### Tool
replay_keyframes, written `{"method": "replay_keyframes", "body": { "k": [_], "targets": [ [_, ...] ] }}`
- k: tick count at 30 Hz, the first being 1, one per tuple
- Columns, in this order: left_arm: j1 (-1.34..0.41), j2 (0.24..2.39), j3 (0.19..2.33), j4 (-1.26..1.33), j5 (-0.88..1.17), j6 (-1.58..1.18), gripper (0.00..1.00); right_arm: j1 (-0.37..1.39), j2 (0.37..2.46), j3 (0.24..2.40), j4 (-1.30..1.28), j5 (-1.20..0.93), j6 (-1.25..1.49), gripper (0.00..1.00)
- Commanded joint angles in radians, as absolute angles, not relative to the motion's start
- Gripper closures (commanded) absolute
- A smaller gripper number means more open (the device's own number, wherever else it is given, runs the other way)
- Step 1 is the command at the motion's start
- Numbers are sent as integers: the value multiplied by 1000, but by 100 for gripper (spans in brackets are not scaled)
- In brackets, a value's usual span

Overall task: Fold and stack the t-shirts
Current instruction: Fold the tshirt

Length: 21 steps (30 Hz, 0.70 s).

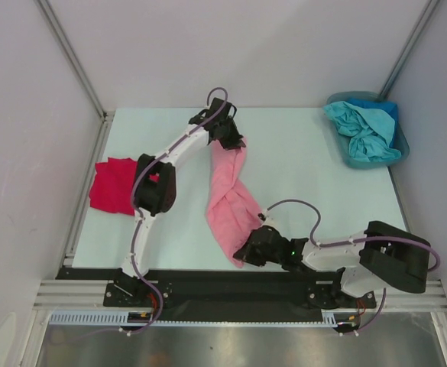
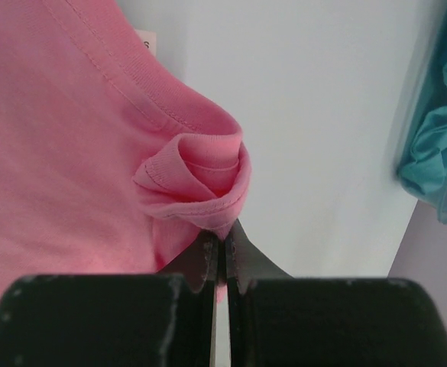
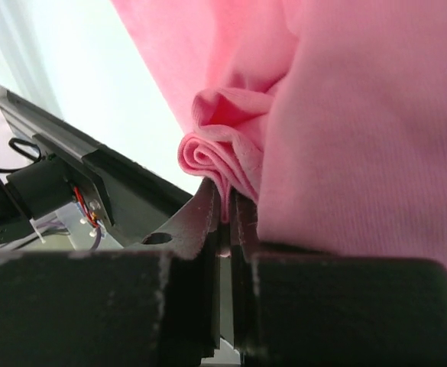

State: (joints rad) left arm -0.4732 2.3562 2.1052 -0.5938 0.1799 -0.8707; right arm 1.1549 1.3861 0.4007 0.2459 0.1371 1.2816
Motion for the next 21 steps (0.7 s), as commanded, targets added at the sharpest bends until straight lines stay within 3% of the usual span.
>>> {"method": "replay_keyframes", "body": {
  "k": [1, 6, 14, 21],
  "targets": [
    [-489, 2378, 2195, -594, 233, -841, 97, 1178, 1462, 457, 325, 111, 1240, 100],
    [-506, 2372, 2177, -575, 291, -813, 96, 1210, 1603, 541, 454, 20, 1195, 100],
    [-509, 2287, 1976, -365, 428, -715, 96, 1250, 1799, 704, 568, -132, 1105, 100],
    [-462, 2204, 1875, -359, 327, -686, 95, 1249, 1776, 701, 538, -101, 1091, 100]
  ]
}}
